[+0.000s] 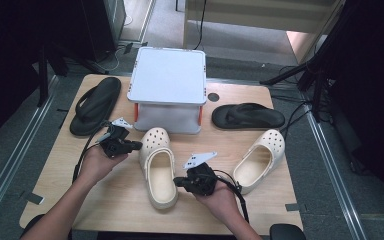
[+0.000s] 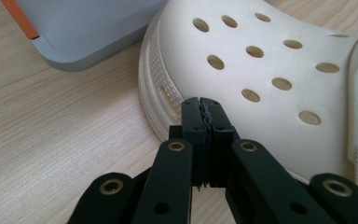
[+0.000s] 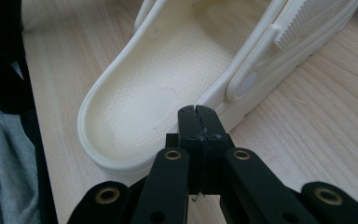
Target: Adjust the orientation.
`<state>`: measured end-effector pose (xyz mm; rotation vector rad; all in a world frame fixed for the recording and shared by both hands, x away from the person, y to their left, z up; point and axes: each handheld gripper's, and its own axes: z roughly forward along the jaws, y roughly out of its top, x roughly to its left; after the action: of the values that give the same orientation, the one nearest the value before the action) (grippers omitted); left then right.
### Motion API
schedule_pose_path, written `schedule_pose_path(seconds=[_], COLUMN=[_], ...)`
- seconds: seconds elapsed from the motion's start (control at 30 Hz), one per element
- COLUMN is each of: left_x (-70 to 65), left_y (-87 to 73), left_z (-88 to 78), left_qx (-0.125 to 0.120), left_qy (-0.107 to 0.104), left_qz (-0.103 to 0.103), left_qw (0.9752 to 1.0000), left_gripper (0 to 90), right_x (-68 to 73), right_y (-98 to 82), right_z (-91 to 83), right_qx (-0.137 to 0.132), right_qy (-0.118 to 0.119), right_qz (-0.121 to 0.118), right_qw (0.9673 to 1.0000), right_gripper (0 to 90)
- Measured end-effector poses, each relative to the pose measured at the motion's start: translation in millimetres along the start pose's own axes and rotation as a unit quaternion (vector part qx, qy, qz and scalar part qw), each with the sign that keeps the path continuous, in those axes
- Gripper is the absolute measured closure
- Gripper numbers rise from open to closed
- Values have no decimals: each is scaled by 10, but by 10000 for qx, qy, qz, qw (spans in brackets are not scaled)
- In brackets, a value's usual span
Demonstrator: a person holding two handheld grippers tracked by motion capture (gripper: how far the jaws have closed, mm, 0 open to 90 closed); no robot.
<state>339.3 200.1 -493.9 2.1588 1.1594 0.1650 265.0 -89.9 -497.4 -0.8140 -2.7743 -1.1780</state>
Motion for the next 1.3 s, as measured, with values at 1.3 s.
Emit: schedule_pose_path(seconds=[1.3], left_x=[38], left_y=[141], left_z=[-7], left_qx=[-206], left_qy=[-193], left_qz=[-123], left_qw=[9995], left_gripper=[673], right_x=[-30], right_y=[34], right_z=[-61], right_qx=[-293], right_qy=[-66], right_qz=[77], right_qw=[9995], right_gripper=[785])
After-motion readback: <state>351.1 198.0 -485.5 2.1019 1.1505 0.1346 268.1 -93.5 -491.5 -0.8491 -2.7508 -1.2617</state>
